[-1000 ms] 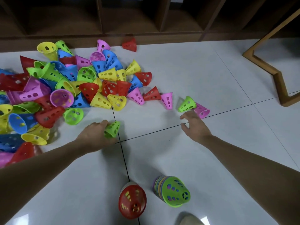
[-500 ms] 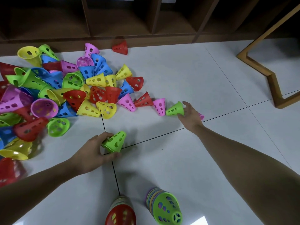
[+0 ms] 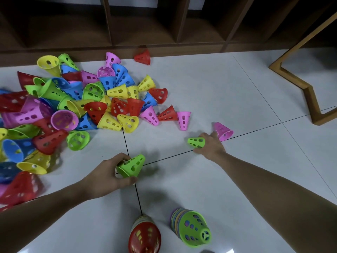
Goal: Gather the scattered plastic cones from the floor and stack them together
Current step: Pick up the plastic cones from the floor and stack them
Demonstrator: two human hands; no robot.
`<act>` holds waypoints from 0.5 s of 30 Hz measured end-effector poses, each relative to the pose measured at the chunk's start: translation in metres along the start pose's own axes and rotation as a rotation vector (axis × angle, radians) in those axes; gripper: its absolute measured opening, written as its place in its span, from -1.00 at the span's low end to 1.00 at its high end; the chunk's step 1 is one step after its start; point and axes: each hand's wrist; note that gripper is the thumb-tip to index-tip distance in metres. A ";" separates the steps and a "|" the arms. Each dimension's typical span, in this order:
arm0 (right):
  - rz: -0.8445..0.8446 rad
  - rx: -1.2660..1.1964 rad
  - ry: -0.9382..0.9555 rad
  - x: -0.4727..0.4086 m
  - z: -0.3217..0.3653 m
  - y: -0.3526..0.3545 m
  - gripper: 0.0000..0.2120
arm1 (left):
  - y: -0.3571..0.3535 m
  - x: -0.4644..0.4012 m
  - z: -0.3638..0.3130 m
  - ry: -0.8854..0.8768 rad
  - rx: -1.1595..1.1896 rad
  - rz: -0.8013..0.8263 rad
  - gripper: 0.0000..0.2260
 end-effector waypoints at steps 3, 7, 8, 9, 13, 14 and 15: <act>-0.014 0.086 0.045 0.014 -0.009 0.002 -0.38 | -0.001 0.011 -0.007 0.007 0.048 -0.007 -0.62; -0.166 -0.020 0.180 0.037 -0.010 0.011 -0.57 | -0.003 0.030 -0.022 0.018 0.160 -0.052 -0.55; -0.189 -0.062 0.194 0.046 -0.010 0.017 -0.63 | -0.005 0.034 -0.027 0.020 0.201 -0.060 -0.53; -0.210 -0.094 0.217 0.057 -0.011 0.024 -0.67 | -0.007 0.041 -0.031 0.014 0.239 -0.066 -0.53; -0.311 -0.178 0.327 0.113 -0.011 0.051 -0.75 | -0.016 0.067 -0.046 0.006 0.357 -0.050 -0.59; -0.322 -0.210 0.351 0.126 -0.012 0.053 -0.75 | -0.018 0.075 -0.049 -0.004 0.356 -0.047 -0.55; -0.327 -0.227 0.378 0.140 -0.013 0.055 -0.74 | -0.020 0.083 -0.050 -0.024 0.335 -0.051 -0.50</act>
Point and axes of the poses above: each hand's wrist, its own x-axis away from the middle knuckle, its own y-axis out of the back of the hand, z = x × y, and after that the axes turned 13 degrees about x, right-handed
